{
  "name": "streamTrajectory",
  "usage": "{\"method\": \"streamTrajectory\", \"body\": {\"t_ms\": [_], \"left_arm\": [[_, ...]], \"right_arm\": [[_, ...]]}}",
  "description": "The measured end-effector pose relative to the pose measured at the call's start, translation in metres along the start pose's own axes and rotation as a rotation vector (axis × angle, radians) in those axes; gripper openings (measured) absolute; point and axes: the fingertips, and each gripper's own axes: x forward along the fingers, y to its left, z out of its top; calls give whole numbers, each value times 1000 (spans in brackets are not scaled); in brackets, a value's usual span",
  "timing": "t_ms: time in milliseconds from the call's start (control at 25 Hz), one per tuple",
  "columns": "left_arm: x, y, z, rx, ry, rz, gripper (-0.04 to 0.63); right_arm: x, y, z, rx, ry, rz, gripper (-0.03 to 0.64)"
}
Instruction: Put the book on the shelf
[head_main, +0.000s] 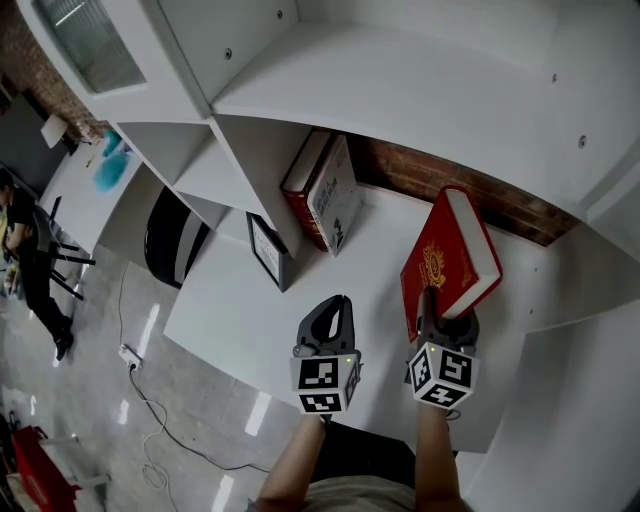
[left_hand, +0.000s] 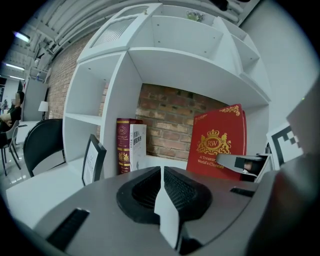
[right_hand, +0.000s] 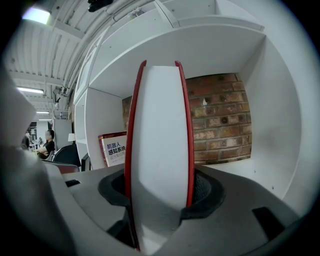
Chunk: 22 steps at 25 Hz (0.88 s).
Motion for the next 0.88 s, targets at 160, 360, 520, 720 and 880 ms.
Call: {"method": "streamTrajectory", "body": {"t_ms": [160,360,520,720,880], "left_arm": [[7,3,-4,-1,18,-12,32],[16,8,-4,5,38,-38,32],[24,14,-7,8,67,-59,32],[35,23,-3,11,62,-77,32],[43,28,-3,13,66,-93,32]], "right_arm": [[8,3,-6,-3,11,-13,245],[22,5,-10,-8,17,-41,245],[36,5,-14,-1,20,-74,245],[49,6,-18,-1,21,-105,246],[61,6,-21,-6,30,-123,245]]}}
